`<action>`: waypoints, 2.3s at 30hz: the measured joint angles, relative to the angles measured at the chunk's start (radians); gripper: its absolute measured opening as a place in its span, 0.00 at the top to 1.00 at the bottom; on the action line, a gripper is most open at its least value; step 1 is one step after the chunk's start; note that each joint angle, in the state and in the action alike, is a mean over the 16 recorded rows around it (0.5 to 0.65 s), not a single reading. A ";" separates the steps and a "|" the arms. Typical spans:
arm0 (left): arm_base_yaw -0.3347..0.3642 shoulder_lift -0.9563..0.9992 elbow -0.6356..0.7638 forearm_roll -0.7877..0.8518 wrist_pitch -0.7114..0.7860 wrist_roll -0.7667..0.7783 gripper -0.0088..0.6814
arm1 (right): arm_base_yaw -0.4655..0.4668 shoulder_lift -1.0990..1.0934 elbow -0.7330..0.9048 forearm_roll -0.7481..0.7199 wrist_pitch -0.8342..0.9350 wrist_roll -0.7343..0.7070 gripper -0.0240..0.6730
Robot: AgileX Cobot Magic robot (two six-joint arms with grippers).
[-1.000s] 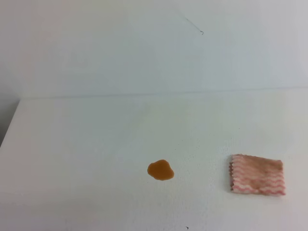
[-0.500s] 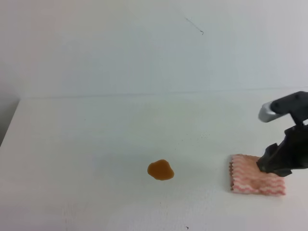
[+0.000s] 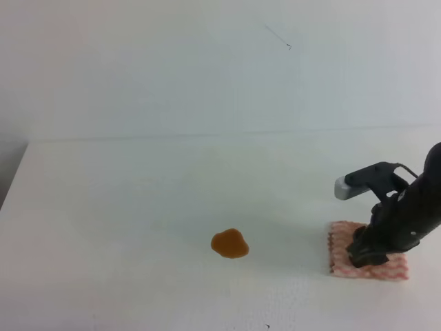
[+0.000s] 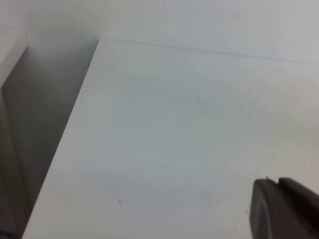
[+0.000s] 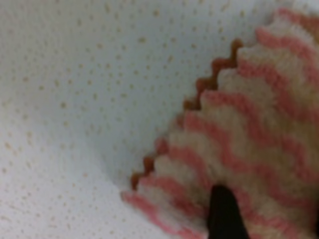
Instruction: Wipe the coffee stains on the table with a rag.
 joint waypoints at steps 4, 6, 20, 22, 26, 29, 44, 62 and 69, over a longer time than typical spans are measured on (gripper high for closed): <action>0.000 0.000 0.000 0.000 0.003 0.000 0.99 | 0.021 0.056 -0.030 -0.036 0.034 0.012 0.61; 0.000 0.000 0.000 0.000 0.004 0.000 0.99 | 0.034 0.077 -0.044 -0.052 0.046 0.014 0.69; 0.000 0.000 0.000 0.000 0.003 0.000 0.99 | 0.138 0.120 -0.252 -0.060 0.047 0.031 0.97; 0.000 0.000 0.000 0.000 0.003 0.000 0.99 | 0.149 0.125 -0.294 -0.051 0.048 0.034 0.97; 0.000 0.000 0.000 0.000 0.005 0.000 0.99 | 0.167 0.146 -0.374 -0.034 0.056 0.041 0.97; 0.000 0.000 0.000 0.000 0.005 0.000 0.99 | 0.177 0.175 -0.426 -0.025 0.071 0.047 0.97; 0.000 0.000 0.000 0.000 0.003 0.000 0.99 | 0.314 0.377 -0.645 -0.013 0.190 0.123 0.97; 0.000 0.000 0.000 0.001 0.007 0.000 0.99 | 0.532 0.413 -0.684 -0.487 0.396 0.444 0.97; 0.000 0.000 0.000 -0.001 0.007 0.000 0.99 | 0.462 0.374 -0.590 -0.625 0.450 0.589 0.97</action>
